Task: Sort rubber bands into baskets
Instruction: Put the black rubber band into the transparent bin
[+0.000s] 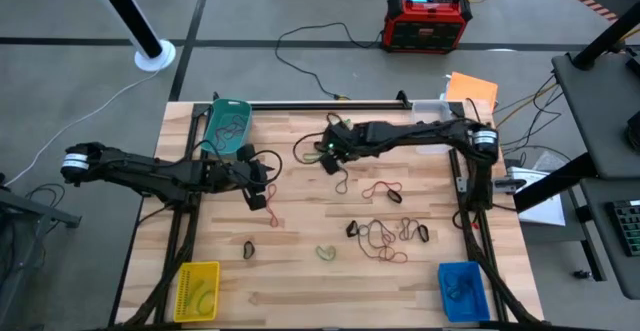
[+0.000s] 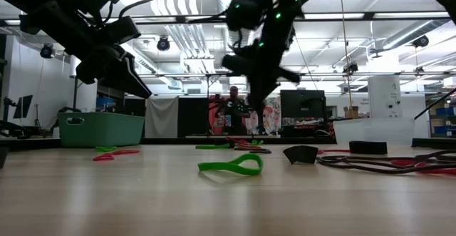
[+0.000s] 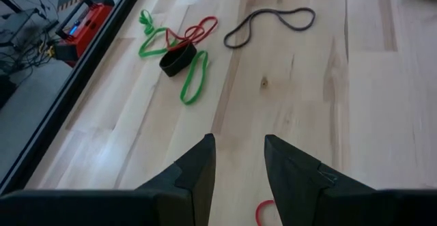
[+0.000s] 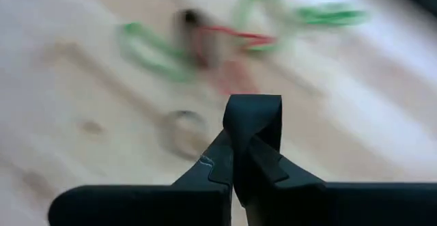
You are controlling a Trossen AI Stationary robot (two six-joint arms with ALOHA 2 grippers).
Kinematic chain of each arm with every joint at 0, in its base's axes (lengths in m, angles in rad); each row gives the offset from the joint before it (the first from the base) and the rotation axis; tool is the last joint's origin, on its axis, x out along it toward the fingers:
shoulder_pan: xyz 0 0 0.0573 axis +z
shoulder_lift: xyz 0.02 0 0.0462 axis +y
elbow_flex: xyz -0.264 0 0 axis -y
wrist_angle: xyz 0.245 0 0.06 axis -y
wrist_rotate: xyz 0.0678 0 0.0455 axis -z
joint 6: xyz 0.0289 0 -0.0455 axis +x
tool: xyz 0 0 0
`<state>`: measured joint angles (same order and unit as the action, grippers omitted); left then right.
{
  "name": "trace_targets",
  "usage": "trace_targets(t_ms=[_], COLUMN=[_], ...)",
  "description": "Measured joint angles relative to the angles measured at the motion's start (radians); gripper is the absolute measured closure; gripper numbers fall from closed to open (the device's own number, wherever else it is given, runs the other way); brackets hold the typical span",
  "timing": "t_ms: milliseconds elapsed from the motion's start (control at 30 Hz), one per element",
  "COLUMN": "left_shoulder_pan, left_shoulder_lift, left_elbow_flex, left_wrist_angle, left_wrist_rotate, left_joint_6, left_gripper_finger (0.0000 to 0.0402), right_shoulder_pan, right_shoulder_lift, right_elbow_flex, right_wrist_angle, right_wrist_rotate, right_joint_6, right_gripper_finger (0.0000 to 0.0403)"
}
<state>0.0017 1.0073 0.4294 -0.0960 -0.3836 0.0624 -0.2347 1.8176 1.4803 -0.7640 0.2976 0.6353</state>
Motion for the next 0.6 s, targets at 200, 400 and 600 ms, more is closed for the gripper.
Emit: trace_targets(t_ms=[200,400,600], left_shoulder_pan=[0.0,0.0,0.0], left_shoulder_lift=[0.0,0.001,0.001], left_elbow_flex=[0.0,0.0,0.0], left_wrist_angle=[0.012,0.035,0.06], left_wrist_rotate=[0.0,0.0,0.0], left_joint_6=[0.0,0.004,0.007], left_gripper_finger=[0.029,0.029,0.029], right_shoulder_pan=[-0.104,-0.298,-0.475], right_shoulder_lift=[-0.081,-0.086,-0.083], right_elbow_flex=[-0.001,-0.037,-0.159], right_wrist_angle=[-0.345,-0.609,-0.536], right_wrist_rotate=[0.204,0.309,0.311], right_joint_6=[0.075,0.23,0.187], right_gripper_finger=[0.0394,0.0394,0.0394])
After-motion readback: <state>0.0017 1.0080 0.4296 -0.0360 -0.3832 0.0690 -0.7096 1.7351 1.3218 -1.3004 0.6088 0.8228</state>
